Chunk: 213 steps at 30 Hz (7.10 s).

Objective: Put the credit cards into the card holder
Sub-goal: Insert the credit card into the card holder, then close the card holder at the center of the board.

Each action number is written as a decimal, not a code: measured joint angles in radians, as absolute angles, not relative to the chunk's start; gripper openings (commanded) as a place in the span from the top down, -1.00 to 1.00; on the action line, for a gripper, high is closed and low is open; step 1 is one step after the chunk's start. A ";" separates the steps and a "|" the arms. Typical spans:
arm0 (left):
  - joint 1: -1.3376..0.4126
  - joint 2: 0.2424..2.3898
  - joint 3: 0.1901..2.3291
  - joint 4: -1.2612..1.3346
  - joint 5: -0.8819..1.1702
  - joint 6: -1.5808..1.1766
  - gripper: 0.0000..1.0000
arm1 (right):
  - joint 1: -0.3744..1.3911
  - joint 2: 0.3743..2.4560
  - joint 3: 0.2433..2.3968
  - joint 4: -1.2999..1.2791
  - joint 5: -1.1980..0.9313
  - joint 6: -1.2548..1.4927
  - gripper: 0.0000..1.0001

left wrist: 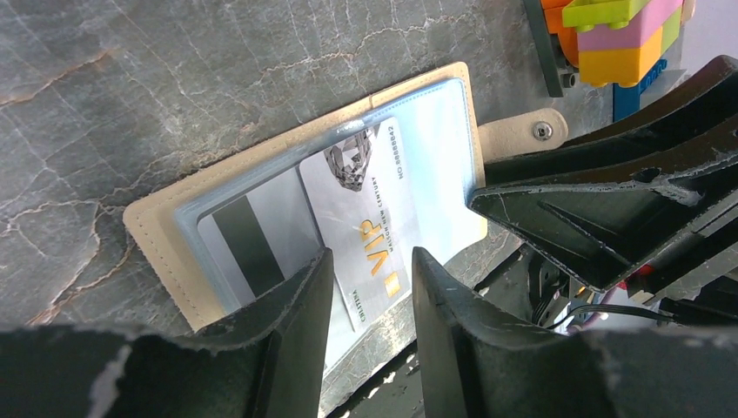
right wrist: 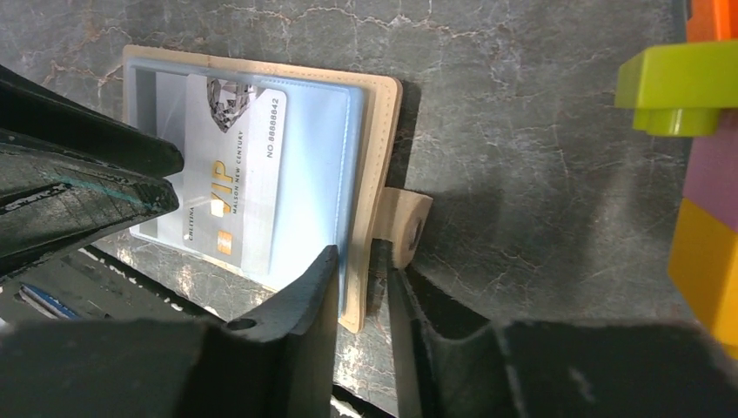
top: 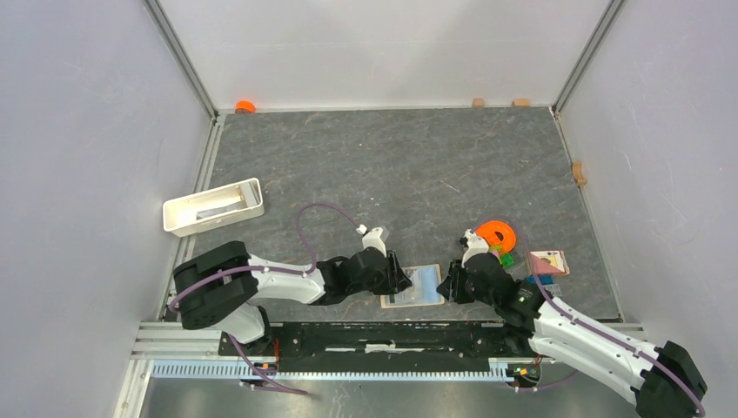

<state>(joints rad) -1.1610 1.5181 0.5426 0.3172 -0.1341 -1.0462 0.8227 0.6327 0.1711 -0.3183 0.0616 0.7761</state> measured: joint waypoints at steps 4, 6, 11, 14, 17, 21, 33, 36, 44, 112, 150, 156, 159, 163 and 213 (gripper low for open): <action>-1.164 1.534 0.559 0.308 -0.133 -1.046 0.11 | 0.823 0.633 0.171 -0.324 0.063 0.772 0.58; -1.168 1.547 0.570 0.308 -0.131 -1.046 0.11 | 0.823 0.636 0.171 -0.324 0.060 0.772 0.62; -1.177 1.583 0.601 0.308 -0.128 -1.046 0.13 | 0.823 0.644 0.170 -0.320 0.052 0.769 0.74; -1.182 1.597 0.614 0.308 -0.128 -1.046 0.14 | 0.823 0.645 0.166 -0.315 0.048 0.769 0.80; -1.191 1.615 0.625 0.305 -0.128 -1.046 0.14 | 0.823 0.645 0.164 -0.305 0.042 0.769 0.84; -1.196 1.629 0.632 0.313 -0.129 -1.046 0.14 | 0.823 0.645 0.164 -0.304 0.040 0.769 0.87; -1.201 1.658 0.635 0.369 -0.130 -1.039 0.17 | 0.822 0.638 0.154 -0.298 0.042 0.765 0.92; -1.202 1.665 0.635 0.390 -0.129 -1.027 0.16 | 0.822 0.635 0.153 -0.297 0.042 0.765 0.92; -1.206 1.665 0.635 0.421 -0.129 -0.962 -0.03 | 0.822 0.609 0.155 -0.327 0.057 0.765 0.68; -0.814 0.732 0.416 -0.347 -0.094 -0.904 -0.93 | 1.082 1.150 0.408 0.138 -0.054 0.720 0.69; -1.074 1.458 0.756 -0.276 -0.099 -0.869 -0.61 | 0.681 0.815 0.265 -0.195 -0.220 0.501 -0.30; -1.101 1.480 0.758 -0.284 -0.104 -0.869 -0.32 | 0.672 0.783 0.168 -0.086 -0.308 0.580 -0.26; -1.102 1.480 0.752 -0.281 -0.105 -0.869 -0.27 | 0.671 0.776 0.133 -0.022 -0.333 0.619 -0.21; -1.102 1.481 0.730 -0.274 -0.106 -0.869 -0.16 | 0.670 0.788 0.080 0.091 -0.373 0.681 -0.09; -0.789 0.988 0.586 -0.387 -0.056 -0.830 -0.69 | 1.095 1.489 0.912 -0.758 0.635 0.489 0.67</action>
